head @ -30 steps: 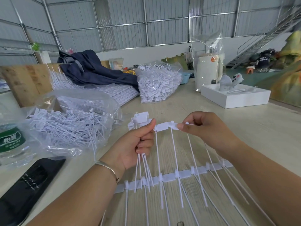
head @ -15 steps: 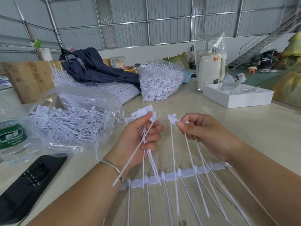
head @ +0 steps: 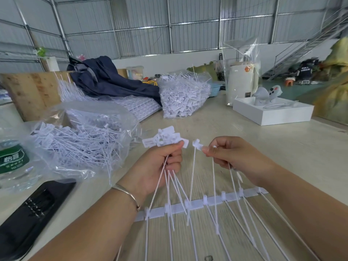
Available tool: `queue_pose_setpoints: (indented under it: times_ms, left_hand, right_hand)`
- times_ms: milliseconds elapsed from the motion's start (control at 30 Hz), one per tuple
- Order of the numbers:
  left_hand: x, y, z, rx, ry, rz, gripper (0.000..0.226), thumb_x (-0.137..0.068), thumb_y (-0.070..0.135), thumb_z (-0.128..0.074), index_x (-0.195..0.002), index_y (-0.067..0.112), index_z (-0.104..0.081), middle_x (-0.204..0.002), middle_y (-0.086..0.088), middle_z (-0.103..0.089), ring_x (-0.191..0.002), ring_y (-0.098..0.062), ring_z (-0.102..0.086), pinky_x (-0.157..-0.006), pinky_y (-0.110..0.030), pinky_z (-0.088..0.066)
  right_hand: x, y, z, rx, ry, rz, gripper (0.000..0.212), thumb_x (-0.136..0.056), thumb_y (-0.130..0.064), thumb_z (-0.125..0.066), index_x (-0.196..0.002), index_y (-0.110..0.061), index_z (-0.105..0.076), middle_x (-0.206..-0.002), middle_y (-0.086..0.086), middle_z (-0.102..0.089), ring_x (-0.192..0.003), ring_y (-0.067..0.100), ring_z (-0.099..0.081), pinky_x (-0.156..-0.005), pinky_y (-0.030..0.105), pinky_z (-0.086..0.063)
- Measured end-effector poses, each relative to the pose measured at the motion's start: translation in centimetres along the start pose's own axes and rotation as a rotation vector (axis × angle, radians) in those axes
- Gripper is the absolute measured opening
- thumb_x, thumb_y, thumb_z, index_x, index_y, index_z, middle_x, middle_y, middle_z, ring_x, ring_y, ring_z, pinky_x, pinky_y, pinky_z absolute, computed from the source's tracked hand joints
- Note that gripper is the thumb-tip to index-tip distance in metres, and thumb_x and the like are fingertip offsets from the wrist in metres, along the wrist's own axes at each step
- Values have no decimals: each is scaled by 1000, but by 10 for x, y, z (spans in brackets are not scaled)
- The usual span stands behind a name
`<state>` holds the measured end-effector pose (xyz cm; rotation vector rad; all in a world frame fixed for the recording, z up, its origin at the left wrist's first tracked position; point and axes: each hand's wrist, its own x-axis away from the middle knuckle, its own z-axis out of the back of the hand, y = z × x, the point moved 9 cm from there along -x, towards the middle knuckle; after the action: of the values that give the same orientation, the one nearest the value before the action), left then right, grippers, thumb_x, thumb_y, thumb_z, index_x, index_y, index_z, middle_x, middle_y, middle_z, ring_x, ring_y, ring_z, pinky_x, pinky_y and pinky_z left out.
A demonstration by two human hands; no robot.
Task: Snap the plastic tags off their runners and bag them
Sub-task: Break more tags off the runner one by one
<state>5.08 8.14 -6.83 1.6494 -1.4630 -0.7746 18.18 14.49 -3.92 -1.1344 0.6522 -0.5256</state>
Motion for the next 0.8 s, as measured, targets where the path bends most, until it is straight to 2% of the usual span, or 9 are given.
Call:
queue_pose_setpoints:
  times_ms: [133, 267, 333, 400, 467, 567, 633, 733, 800]
  left_hand:
    - [2, -4, 3, -59, 31, 42, 18, -82, 24, -62, -78, 14, -48, -58, 4, -38, -40, -2, -30, -32, -12, -24]
    - [4, -12, 3, -126, 32, 109, 29, -86, 38, -58, -70, 18, -44, -53, 7, -30, -33, -1, -25, -28, -12, -19]
    - [2, -9, 4, -152, 47, 78, 33, -89, 41, -57, -67, 20, -42, -50, 8, -26, -33, -2, -23, -29, -13, -16]
    - [2, -2, 2, -156, 37, 18, 33, -82, 42, -64, -68, 21, -43, -49, 9, -23, -33, -2, -21, -30, -13, -16]
    - [4, 3, -3, -156, -2, -21, 33, -70, 38, -75, -70, 21, -47, -48, 10, -22, -33, -1, -20, -30, -13, -17]
    - [6, 0, -7, -230, -26, -10, 22, -66, 21, -80, -60, 23, -59, -50, 10, -23, -35, -1, -20, -30, -13, -19]
    - [5, -3, -5, -251, -5, 4, 24, -67, 16, -77, -52, 23, -60, -52, 9, -22, -35, -2, -19, -31, -13, -18]
    - [4, -2, -2, -214, 26, -13, 26, -67, 16, -75, -53, 24, -54, -54, 8, -19, -37, -3, -17, -30, -14, -17]
    - [5, 2, 0, -211, 37, -35, 28, -67, 17, -75, -54, 24, -52, -54, 8, -19, -37, -3, -17, -29, -14, -17]
  right_hand:
    - [-2, 4, 1, 106, -3, -28, 13, -91, -14, -58, -79, -9, -57, -54, -5, -45, -51, 11, -35, -54, 22, -29]
    - [-3, -3, -3, 133, -30, 46, 14, -94, -6, -52, -80, -7, -56, -57, -5, -48, -56, 12, -39, -58, 25, -33]
    - [-2, -7, -6, 175, -41, 104, 14, -94, -3, -53, -84, -8, -64, -60, -2, -52, -60, 13, -44, -60, 24, -37]
    - [-2, -10, -12, 199, -59, 156, 17, -93, -2, -56, -88, -11, -70, -62, -2, -53, -61, 10, -48, -61, 19, -39]
    - [-1, -12, -12, 200, -39, 198, 18, -93, -3, -59, -89, -14, -72, -62, -9, -53, -60, 7, -49, -61, 14, -39]
    - [-2, -15, -4, 188, 41, 240, 16, -92, -6, -60, -90, -16, -73, -62, -14, -53, -65, 11, -50, -65, 17, -40]
    - [-2, -17, 2, 155, 64, 241, 15, -92, -6, -61, -91, -14, -73, -65, -9, -53, -65, 11, -52, -67, 20, -41]
    - [-1, -17, 1, 137, 41, 224, 12, -92, -8, -61, -94, -11, -73, -68, 1, -54, -64, 9, -53, -66, 21, -40]
    - [-1, -18, 2, 137, 55, 217, 8, -91, -13, -64, -91, -11, -72, -66, 0, -55, -62, 6, -53, -65, 18, -41]
